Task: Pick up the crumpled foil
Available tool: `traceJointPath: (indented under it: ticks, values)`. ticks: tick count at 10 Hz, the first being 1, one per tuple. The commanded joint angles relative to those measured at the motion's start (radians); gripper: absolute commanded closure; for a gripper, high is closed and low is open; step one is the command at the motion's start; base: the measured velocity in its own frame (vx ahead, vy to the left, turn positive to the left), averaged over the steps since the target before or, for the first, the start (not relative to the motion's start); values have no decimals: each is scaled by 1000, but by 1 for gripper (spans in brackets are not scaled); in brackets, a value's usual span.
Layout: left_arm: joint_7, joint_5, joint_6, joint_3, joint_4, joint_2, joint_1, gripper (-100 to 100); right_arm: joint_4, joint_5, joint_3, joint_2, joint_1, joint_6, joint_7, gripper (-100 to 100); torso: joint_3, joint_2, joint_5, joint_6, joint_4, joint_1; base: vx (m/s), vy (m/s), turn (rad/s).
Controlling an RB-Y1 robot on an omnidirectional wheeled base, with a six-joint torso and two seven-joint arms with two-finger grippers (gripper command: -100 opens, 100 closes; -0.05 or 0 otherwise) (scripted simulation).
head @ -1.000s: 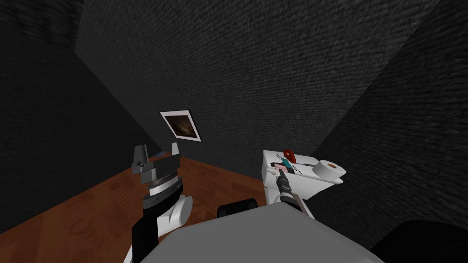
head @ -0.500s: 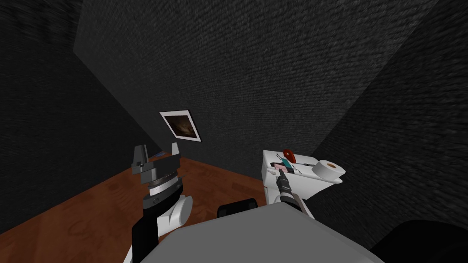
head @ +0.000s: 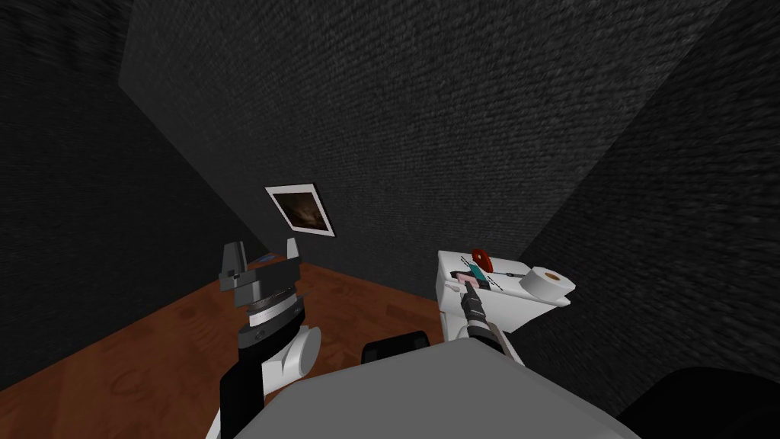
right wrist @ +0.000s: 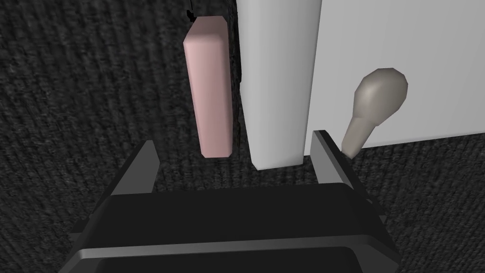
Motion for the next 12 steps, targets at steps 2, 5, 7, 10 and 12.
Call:
traceJointPath:
  ticks: [2,5,7,10,12]
  values:
    - [0,0,0,0,0,0,0,0,0,0,0,0,0,0,0,-100,0,-1,0,0,0,0,9,-1,-28]
    - [0,0,0,0,0,0,0,0,0,0,0,0,0,0,0,-100,0,0,0,0,0,0,-3,0,11]
    - [0,0,0,0,0,0,0,0,0,0,0,0,0,0,0,-100,0,0,0,0,0,0,7,-1,-22]
    - [0,0,0,0,0,0,0,0,0,0,0,0,0,0,0,-100,0,0,0,0,0,0,1,0,-4]
    - [0,0,0,0,0,0,0,0,0,0,0,0,0,0,0,-100,0,0,0,0,0,0,0,0,0]
